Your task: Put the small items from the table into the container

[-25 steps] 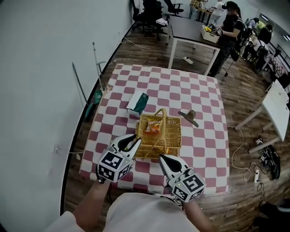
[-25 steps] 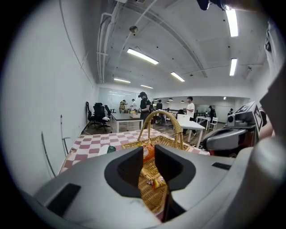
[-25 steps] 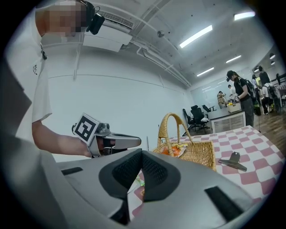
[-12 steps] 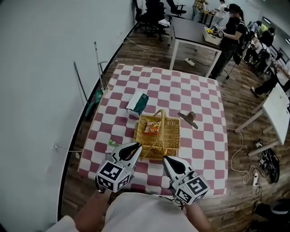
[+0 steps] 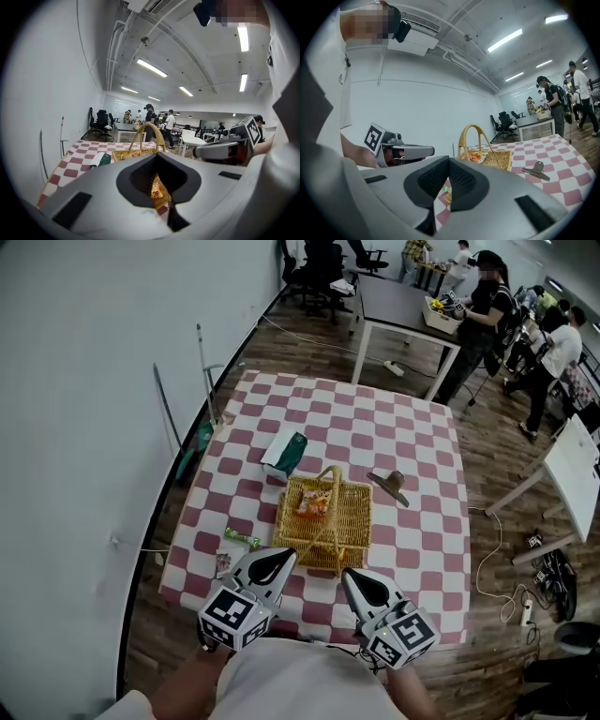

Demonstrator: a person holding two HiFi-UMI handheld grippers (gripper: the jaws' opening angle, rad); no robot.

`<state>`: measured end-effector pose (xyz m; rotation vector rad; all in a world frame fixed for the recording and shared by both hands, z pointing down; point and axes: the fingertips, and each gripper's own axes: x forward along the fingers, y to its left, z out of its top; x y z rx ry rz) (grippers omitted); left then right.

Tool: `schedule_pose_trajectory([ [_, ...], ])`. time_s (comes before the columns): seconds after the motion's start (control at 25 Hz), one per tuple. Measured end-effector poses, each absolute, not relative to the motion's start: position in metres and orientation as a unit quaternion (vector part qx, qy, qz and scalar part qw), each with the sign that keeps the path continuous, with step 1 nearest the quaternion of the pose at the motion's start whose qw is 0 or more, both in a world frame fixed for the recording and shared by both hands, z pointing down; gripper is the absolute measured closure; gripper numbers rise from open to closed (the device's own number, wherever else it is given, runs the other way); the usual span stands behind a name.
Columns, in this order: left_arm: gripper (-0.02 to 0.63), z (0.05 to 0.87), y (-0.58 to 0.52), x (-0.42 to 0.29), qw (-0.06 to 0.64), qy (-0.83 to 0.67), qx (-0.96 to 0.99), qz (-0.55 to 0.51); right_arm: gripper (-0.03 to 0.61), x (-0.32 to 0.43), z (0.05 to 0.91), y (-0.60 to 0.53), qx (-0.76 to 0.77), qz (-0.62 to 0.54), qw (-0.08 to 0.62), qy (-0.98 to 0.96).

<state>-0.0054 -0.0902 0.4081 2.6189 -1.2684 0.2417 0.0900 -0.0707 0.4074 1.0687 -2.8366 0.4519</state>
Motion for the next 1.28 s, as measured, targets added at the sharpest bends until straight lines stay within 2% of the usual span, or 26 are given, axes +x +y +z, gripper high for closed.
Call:
schedule_pose_trajectory([
  [0.88, 0.620, 0.426, -0.086, -0.027, 0.125, -0.441, 0.885, 0.080, 0.571, 0.084, 0.408, -0.068, 0.351, 0.151, 0.042, -0.923],
  [1.28, 0.620, 0.500, -0.076, -0.076, 0.169, -0.463, 0.859, 0.136, 0.571, 0.053, 0.428, -0.069, 0.330, 0.152, 0.065, -0.929],
])
